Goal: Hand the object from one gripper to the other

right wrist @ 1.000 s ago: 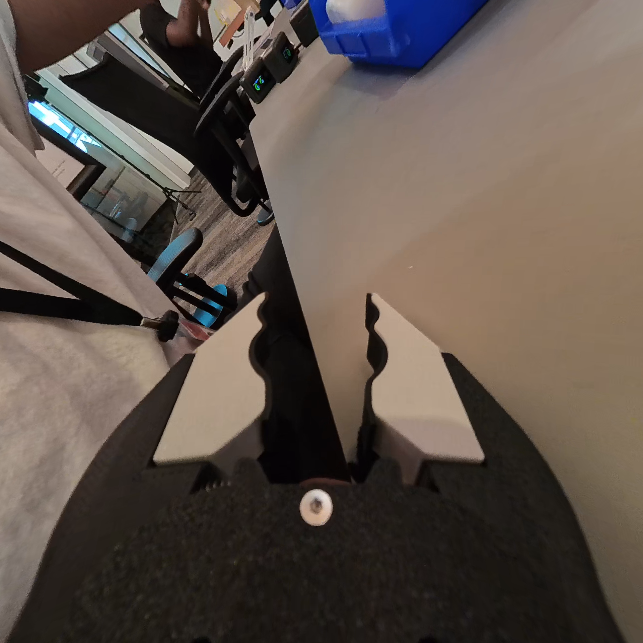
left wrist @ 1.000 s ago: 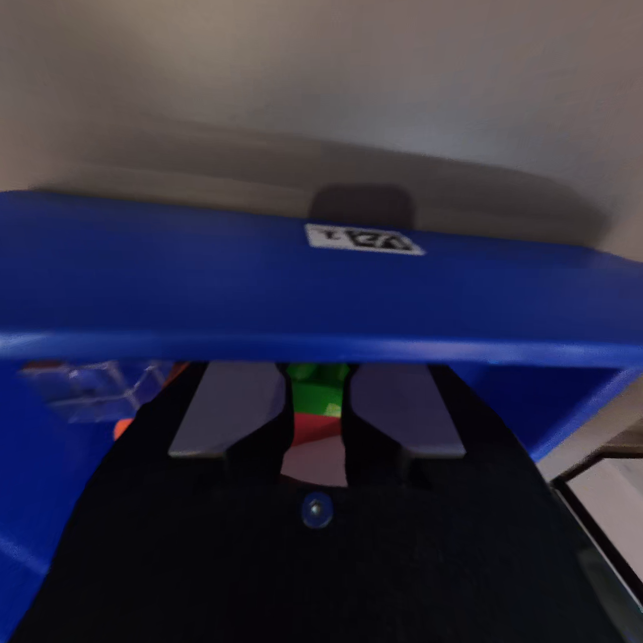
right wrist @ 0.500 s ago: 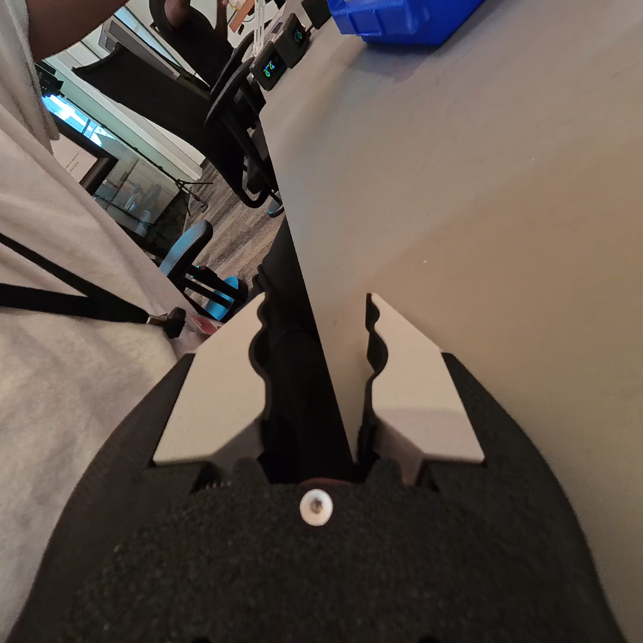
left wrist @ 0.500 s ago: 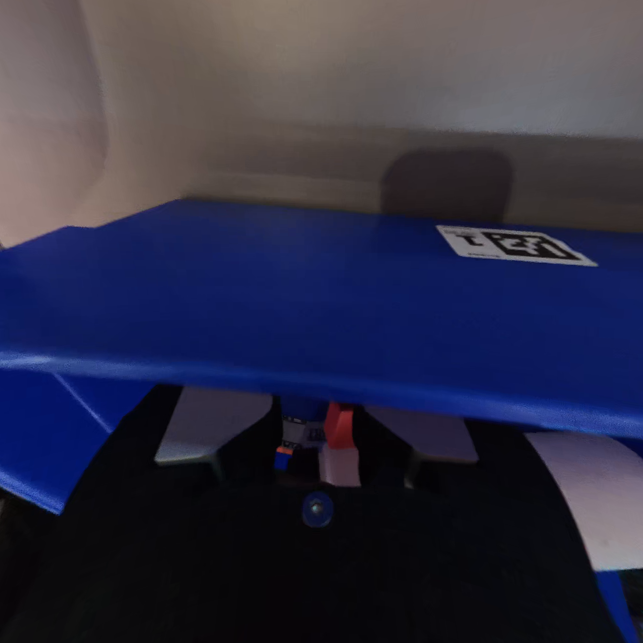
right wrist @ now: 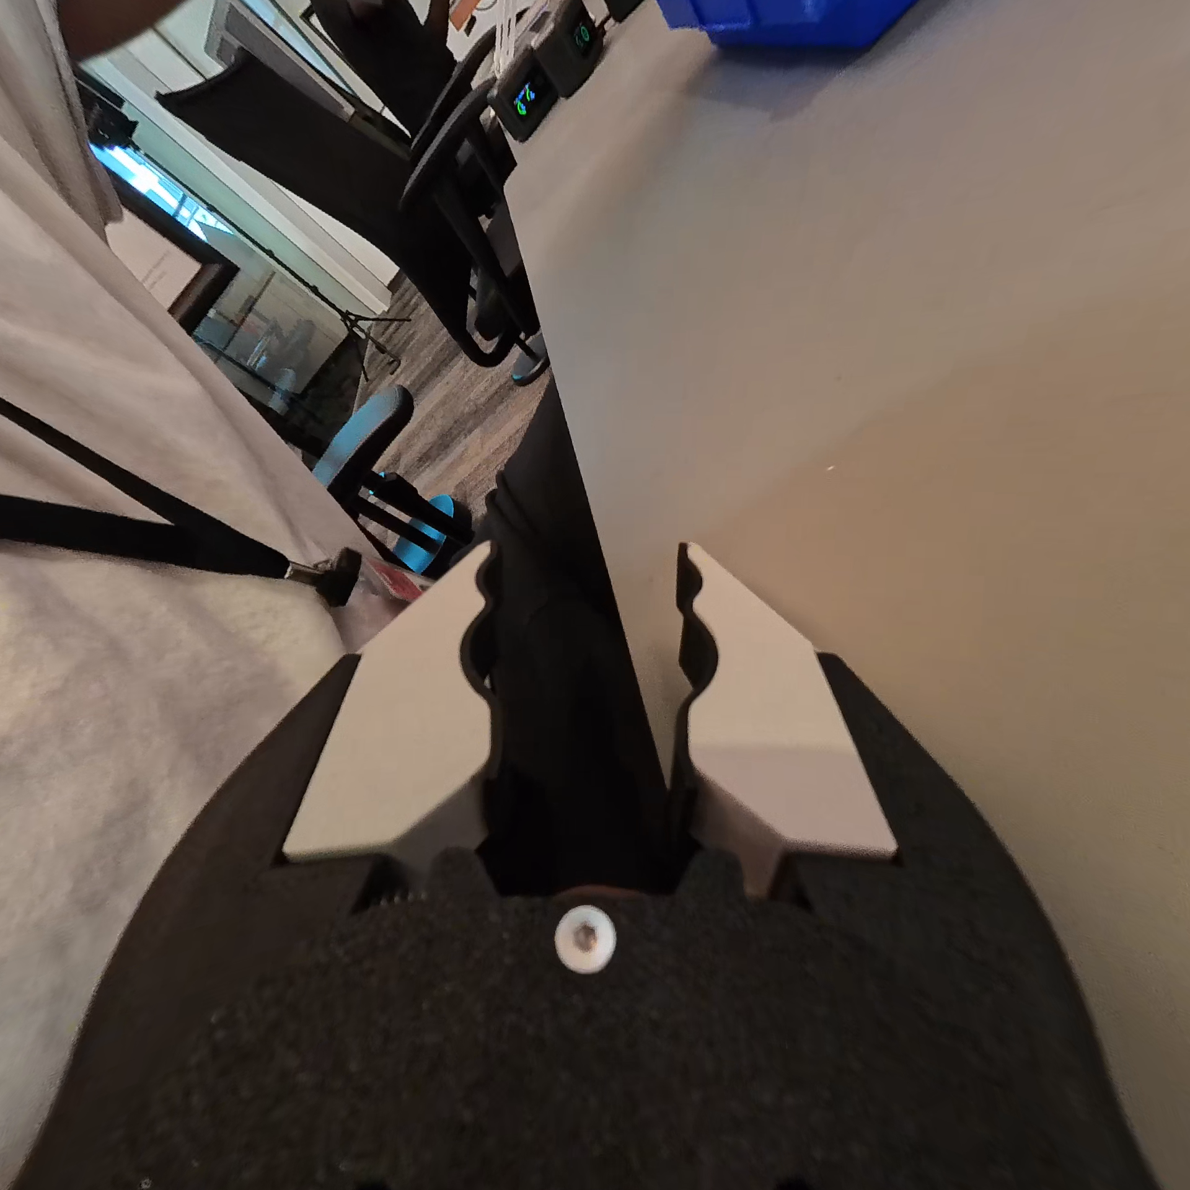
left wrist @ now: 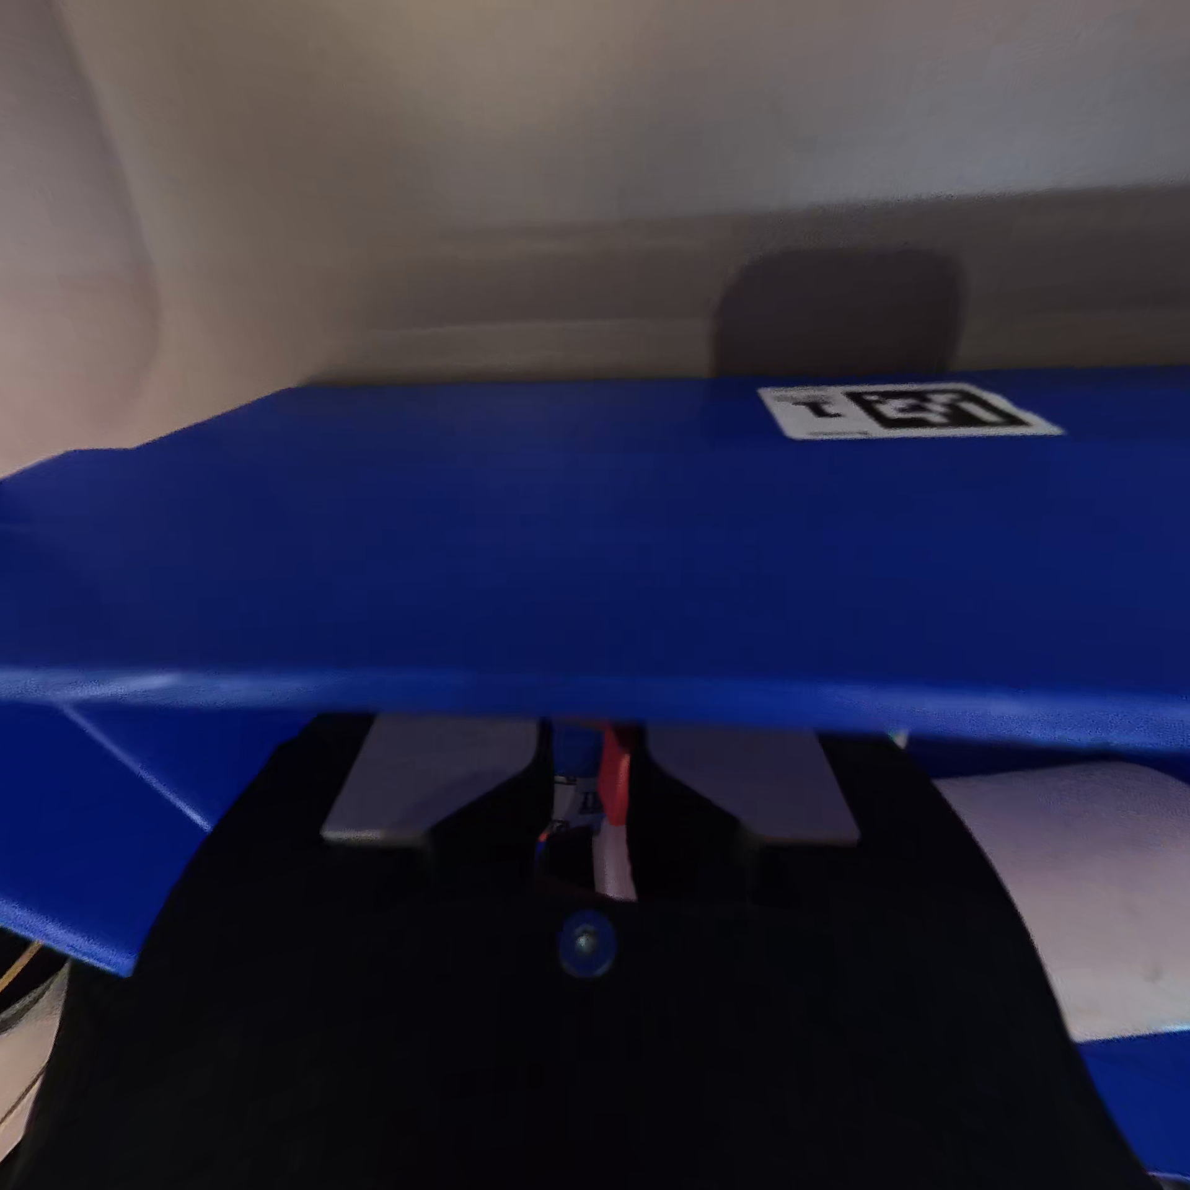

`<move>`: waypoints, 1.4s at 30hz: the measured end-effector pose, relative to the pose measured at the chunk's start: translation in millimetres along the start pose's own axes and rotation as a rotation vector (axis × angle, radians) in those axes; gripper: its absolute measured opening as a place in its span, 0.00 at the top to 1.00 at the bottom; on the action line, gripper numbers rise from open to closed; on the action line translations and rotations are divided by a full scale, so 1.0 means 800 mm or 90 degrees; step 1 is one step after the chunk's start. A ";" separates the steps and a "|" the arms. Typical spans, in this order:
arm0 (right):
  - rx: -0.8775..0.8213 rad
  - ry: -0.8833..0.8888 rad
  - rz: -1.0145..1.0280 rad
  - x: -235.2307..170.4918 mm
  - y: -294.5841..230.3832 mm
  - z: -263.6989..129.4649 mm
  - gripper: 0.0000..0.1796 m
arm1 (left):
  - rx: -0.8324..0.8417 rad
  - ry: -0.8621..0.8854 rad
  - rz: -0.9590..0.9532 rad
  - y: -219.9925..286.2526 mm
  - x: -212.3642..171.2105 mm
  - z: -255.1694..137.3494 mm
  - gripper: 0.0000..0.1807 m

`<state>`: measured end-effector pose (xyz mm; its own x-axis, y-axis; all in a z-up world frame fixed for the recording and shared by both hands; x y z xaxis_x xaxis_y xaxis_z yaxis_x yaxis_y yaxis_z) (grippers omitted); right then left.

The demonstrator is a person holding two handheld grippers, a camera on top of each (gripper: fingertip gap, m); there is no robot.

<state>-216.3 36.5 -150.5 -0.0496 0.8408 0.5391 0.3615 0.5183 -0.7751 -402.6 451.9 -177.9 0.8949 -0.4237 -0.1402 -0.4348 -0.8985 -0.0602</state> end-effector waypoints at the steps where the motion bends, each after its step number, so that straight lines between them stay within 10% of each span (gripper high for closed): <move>1: 0.002 0.007 0.002 0.003 -0.001 -0.001 0.70 | -0.001 0.013 0.000 0.005 0.001 -0.002 0.94; 17: 0.007 0.062 -0.005 0.020 -0.010 -0.008 0.70 | 0.146 0.148 -0.119 0.005 0.006 -0.058 1.00; 20: 0.010 0.053 -0.010 0.018 -0.012 -0.004 0.69 | 0.126 0.060 -0.089 0.005 0.002 -0.035 0.75; 24: 0.010 0.031 -0.014 0.009 -0.012 -0.001 0.70 | 0.075 0.000 -0.050 0.002 0.002 -0.017 0.75; 42: 0.017 0.002 -0.012 0.000 -0.011 0.004 0.70 | 0.017 0.020 -0.019 0.004 -0.003 -0.003 0.96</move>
<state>-222.3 32.8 -144.7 -0.0538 0.8303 0.5547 0.3361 0.5382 -0.7729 -405.5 449.7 -175.3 0.9097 -0.4010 -0.1076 -0.4106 -0.9074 -0.0895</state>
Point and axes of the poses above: each gripper's, where its closed fingertips meet, z out along the fingers, x out of its top, y = z × x across the jaws, the point moved 1 cm from there along -z, back along the fingers, and after that the axes turned 14 degrees about z, right-handed, at the moved point
